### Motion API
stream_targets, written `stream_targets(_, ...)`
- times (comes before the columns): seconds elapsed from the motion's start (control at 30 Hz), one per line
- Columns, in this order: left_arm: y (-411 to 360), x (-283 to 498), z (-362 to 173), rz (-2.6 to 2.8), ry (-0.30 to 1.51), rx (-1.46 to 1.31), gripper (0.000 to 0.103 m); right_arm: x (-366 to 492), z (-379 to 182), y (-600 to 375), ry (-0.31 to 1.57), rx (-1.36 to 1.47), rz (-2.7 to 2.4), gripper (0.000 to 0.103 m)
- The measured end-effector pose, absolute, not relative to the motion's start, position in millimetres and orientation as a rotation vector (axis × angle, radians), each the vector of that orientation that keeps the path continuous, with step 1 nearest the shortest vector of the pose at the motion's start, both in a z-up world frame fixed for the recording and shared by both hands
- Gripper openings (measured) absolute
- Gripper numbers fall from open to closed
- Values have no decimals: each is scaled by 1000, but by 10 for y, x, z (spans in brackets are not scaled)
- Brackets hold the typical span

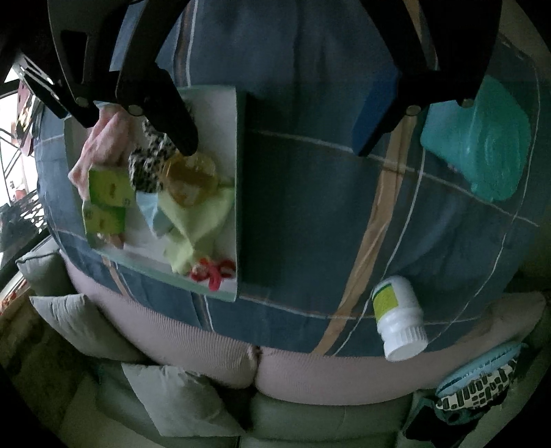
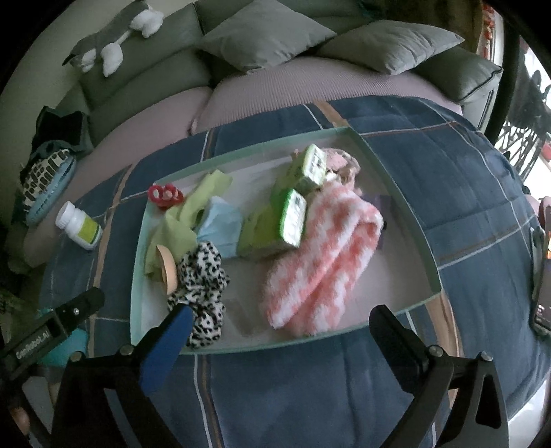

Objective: Organize soft objects

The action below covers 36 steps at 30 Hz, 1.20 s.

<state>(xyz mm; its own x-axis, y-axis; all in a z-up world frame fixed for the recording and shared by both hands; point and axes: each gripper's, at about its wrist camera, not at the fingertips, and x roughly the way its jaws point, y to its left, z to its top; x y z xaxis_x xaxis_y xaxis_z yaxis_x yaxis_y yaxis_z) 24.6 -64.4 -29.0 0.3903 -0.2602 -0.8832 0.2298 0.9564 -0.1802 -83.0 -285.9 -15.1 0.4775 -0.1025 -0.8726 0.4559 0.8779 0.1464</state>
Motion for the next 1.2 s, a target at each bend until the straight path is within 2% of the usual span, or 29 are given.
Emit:
stream_targets(0.47, -465, 66, -301, -259, 1105, -1, 91, -913, -223, -2682, 1069, 306, -317, 103)
stream_targets(1.2, -424, -70, -171, -165, 1054, 93, 91, -946, -113, -2631, 1047, 257, -291, 103)
